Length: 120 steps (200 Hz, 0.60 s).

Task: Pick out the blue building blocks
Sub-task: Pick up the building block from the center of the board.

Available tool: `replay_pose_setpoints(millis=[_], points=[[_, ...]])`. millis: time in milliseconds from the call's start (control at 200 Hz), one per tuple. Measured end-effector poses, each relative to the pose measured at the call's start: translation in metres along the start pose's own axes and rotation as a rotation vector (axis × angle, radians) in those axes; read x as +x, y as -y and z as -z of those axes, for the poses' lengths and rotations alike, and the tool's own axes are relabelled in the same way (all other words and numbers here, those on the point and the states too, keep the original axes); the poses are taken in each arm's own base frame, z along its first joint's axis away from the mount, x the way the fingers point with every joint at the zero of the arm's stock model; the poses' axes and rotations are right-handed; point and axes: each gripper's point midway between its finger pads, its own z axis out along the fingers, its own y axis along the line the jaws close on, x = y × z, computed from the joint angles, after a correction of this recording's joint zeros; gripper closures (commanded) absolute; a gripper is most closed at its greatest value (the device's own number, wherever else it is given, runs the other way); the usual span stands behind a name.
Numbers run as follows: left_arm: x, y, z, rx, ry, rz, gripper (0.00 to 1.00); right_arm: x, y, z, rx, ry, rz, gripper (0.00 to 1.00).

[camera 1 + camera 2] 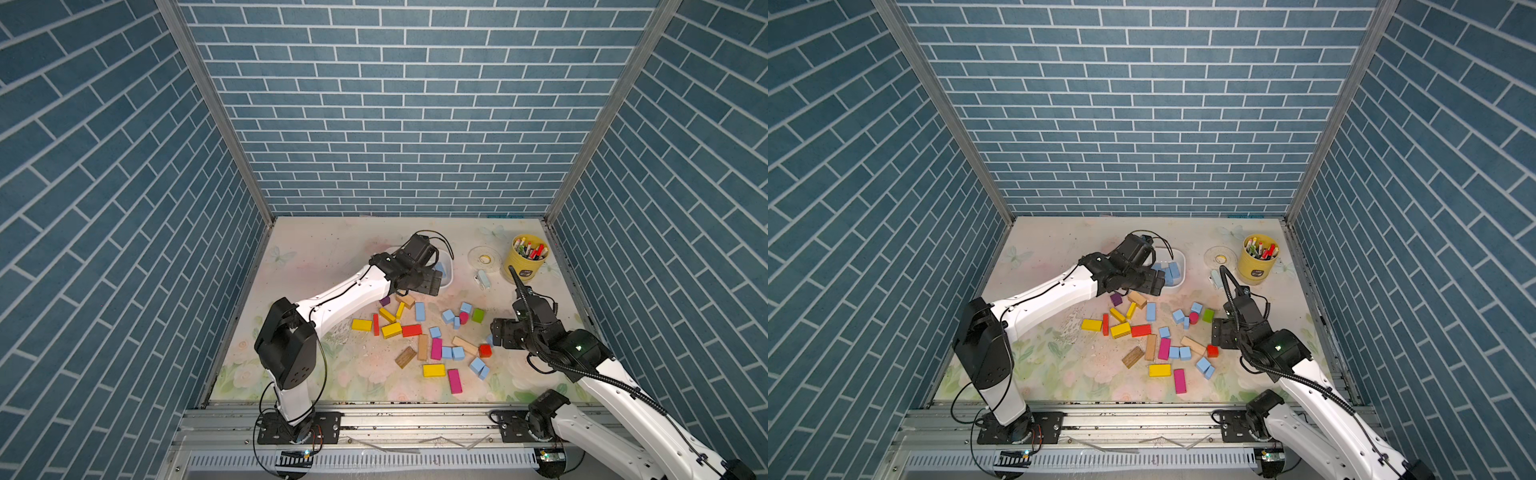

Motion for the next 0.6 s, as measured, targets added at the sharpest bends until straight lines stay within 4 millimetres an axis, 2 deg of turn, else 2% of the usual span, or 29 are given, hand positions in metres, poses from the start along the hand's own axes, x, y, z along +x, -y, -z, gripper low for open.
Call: replay_pose_setpoints(millis=[185,425,600], points=[[0.017,0.027,-0.016,0.025,-0.027,-0.022,0.04,0.001,0.0,0.0,-0.002,-0.005,0.0,0.09],[0.048,0.042,-0.053,-0.003,-0.113,-0.068,0.05,0.001,0.0,0.003,-0.01,0.004,-0.009,0.08],[0.048,0.054,-0.067,-0.016,-0.126,-0.093,0.07,0.001,0.0,0.004,-0.013,0.009,-0.011,0.08]])
